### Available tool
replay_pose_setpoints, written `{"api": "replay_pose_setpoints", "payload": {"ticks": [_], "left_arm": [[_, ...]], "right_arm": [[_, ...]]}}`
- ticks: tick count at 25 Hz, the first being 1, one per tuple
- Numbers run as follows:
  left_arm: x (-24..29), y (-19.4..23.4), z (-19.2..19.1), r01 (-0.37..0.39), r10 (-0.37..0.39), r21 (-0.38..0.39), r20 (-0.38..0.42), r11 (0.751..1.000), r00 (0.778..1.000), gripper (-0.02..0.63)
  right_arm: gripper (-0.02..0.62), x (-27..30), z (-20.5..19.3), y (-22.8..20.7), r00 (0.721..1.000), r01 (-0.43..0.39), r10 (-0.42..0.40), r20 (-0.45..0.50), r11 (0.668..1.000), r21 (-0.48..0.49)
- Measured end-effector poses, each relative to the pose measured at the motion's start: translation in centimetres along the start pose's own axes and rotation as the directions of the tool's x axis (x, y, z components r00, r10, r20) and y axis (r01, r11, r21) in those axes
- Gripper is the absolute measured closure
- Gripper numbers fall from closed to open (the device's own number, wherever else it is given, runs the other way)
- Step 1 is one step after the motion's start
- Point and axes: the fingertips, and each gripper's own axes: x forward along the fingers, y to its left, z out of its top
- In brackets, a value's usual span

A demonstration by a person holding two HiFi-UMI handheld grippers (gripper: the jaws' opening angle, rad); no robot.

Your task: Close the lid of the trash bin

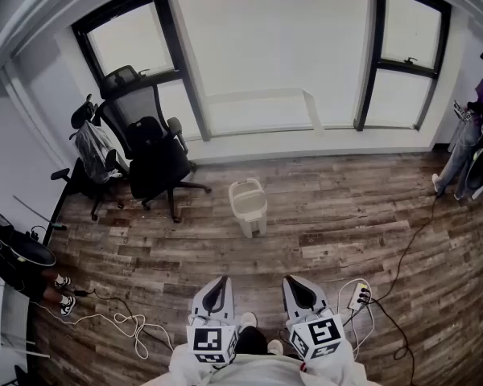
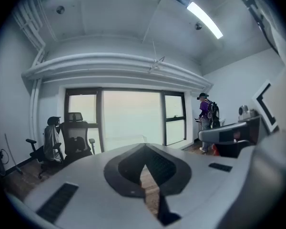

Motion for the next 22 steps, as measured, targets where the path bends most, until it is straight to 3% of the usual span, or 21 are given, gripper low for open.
{"api": "replay_pose_setpoints", "payload": {"ticks": [9,14,22], "left_arm": [[6.0,2.0,0.0,0.018,-0.018,0.006,-0.001,1.0,1.0,0.601],[11.0,3.8,0.4,0.04,-0.04,-0.03,-0.01,0.999,0.999,0.601],[19.2,9.8,0.6,0.051,-0.053,-0.069,-0.031,0.996,0.998,0.601]], "right_arm": [[0.572,5.2,-0.4,-2.9,0.999,0.018,-0.018,-0.032,1.0,-0.001],[0.572,9.5,0.3,-5.0,0.997,0.032,-0.033,-0.066,0.999,-0.005],[0.572,19.1,1.0,-6.9,0.993,0.049,-0.05,-0.111,0.999,-0.01]]}}
